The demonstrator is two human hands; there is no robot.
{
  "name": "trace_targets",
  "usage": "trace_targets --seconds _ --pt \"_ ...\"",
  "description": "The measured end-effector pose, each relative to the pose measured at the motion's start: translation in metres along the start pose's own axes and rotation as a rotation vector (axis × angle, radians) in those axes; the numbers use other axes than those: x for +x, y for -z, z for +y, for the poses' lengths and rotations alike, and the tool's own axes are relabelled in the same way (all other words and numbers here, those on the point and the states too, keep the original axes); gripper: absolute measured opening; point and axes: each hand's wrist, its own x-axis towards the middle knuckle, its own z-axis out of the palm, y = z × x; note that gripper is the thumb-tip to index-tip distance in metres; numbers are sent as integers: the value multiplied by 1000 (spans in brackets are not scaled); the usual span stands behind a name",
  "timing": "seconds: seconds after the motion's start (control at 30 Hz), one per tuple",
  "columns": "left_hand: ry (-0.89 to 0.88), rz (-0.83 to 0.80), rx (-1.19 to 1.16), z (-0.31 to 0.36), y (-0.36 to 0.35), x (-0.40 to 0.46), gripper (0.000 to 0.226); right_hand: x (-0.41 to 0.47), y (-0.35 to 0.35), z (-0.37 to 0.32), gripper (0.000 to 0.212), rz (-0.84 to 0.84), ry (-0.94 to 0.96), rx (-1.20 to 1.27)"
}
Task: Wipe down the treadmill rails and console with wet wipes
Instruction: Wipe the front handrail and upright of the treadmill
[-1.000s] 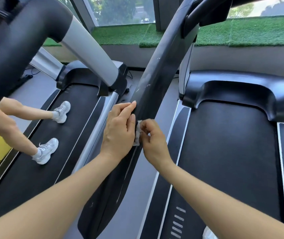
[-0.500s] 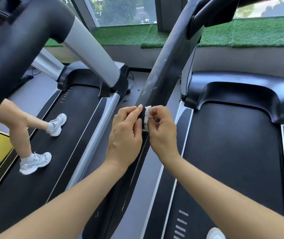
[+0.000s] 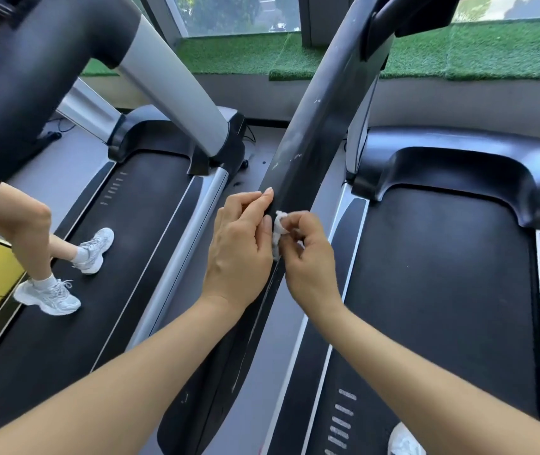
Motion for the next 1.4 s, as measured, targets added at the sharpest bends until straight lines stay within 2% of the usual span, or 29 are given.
trace_targets --seconds 0.07,0.17,0.27,0.33,0.4,0.47,0.57,0.63,0.8,0.9,0.97,1.07,1.13,1.2,1.4 --pt "-5 -3 8 0 0 0 41 6 1 3 29 -18 17 -8" --pt "3 2 12 1 0 -1 37 57 4 17 23 93 -46 -66" --pt "4 3 7 1 -1 -1 37 100 10 24 31 154 -84 -97" --pt "5 3 -1 1 -1 -1 37 98 9 24 32 154 -78 -136" --pt "6 5 -3 1 -1 0 37 69 2 24 25 102 -24 -138" --pt "0 8 3 1 0 0 37 22 -5 27 21 -21 36 -119" --pt "-2 7 11 1 0 -1 37 -11 -3 18 20 -116 41 -83" --pt "-2 9 10 0 0 -1 37 17 2 16 21 -58 37 -85" --pt "5 0 -2 0 0 -1 37 126 12 33 29 216 -146 -117" --pt "11 -10 -4 1 0 -1 37 145 16 35 33 271 -107 -344" --pt "16 -10 -3 1 0 -1 37 121 12 35 28 228 -42 -455" --pt "17 -4 4 0 0 0 38 40 3 49 17 30 -83 -348" --pt "11 -5 10 0 -1 0 39 -7 0 45 22 -75 -144 -275" --pt "8 -10 17 -1 -1 -1 41 -12 -1 41 32 -80 -221 -207" --pt "13 -16 10 0 0 0 37 100 12 49 19 163 -283 -213"
